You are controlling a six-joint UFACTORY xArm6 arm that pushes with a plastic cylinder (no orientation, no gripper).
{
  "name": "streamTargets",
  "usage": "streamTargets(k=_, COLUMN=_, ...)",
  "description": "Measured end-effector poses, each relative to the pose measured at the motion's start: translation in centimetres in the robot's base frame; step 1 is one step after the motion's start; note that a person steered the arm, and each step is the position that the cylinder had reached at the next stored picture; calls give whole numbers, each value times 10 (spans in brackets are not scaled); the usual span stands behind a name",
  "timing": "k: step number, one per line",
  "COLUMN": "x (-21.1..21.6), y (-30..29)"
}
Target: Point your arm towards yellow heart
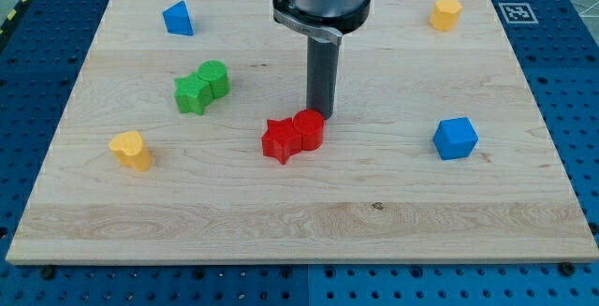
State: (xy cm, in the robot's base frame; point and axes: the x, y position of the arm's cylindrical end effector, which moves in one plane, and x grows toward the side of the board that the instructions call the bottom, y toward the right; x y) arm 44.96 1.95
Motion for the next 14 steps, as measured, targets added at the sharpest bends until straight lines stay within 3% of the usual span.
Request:
streamTargets(k=4, x=-16, y=-8)
streamTargets(k=8, x=-11, y=-104)
streamTargets(k=12, x=84, y=-138)
streamTargets(k=14, x=110, y=-199)
